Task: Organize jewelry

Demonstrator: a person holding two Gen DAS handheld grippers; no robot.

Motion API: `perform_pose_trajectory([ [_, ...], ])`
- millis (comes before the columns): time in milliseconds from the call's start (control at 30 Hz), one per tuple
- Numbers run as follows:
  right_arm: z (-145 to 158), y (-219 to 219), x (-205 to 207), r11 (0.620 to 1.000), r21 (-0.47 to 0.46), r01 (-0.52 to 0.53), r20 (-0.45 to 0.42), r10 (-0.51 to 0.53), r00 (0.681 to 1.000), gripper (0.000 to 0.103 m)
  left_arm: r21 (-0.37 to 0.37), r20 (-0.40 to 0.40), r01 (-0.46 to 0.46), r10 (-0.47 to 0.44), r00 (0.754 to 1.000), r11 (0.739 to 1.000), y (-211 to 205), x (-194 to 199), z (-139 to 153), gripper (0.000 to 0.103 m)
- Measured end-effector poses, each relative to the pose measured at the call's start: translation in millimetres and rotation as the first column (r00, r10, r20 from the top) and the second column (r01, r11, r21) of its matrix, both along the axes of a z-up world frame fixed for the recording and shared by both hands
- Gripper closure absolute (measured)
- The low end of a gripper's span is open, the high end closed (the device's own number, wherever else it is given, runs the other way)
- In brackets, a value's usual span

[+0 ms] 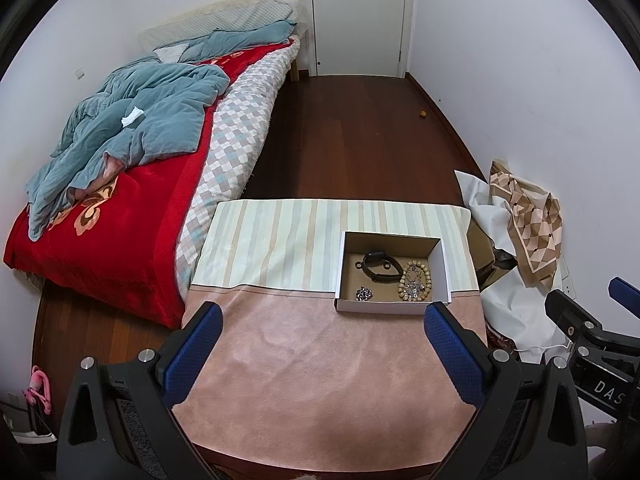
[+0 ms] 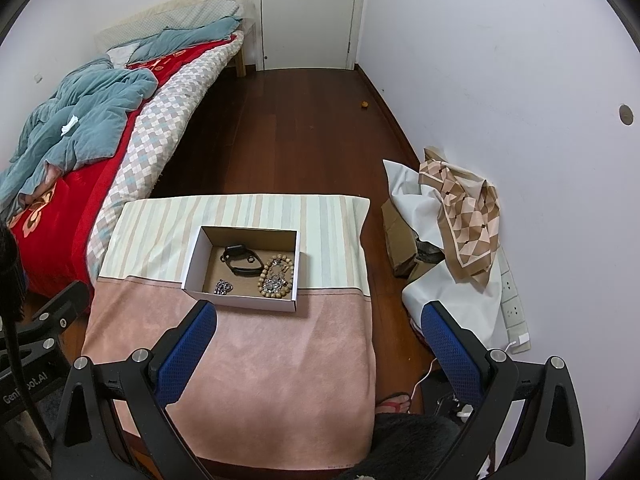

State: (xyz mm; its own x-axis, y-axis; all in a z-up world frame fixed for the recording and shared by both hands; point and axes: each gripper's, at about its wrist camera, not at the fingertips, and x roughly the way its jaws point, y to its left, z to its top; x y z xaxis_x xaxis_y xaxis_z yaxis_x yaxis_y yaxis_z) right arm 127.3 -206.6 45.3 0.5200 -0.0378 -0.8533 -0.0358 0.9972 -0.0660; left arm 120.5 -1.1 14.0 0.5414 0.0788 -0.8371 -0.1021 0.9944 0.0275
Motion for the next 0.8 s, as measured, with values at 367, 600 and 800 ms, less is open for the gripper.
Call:
perform_pose_trajectory([
  [367, 0.1, 0.4, 0.1, 1.0, -0.003, 0.002, 0.001, -0.002, 1.0, 0.0, 0.003, 0.008, 0.0, 0.0, 1.0, 1.0, 1.7, -2.4, 3.1, 0.0],
  [600, 0.8, -0.7, 0.3, 1.0, -0.006, 0.001, 0.002, -0.001, 1.0, 0.0, 0.004, 0.007, -0.003, 0.003, 1.0, 1.0, 3.0, -1.7, 4.2, 0.0],
  [800, 0.8, 0.3, 1.1, 1.0, -0.01, -0.002, -0.002, 0.002, 1.0, 0.0, -0.001, 0.012, -0.007, 0.007, 1.0, 1.0, 5.8, -3.3, 4.5, 0.0],
])
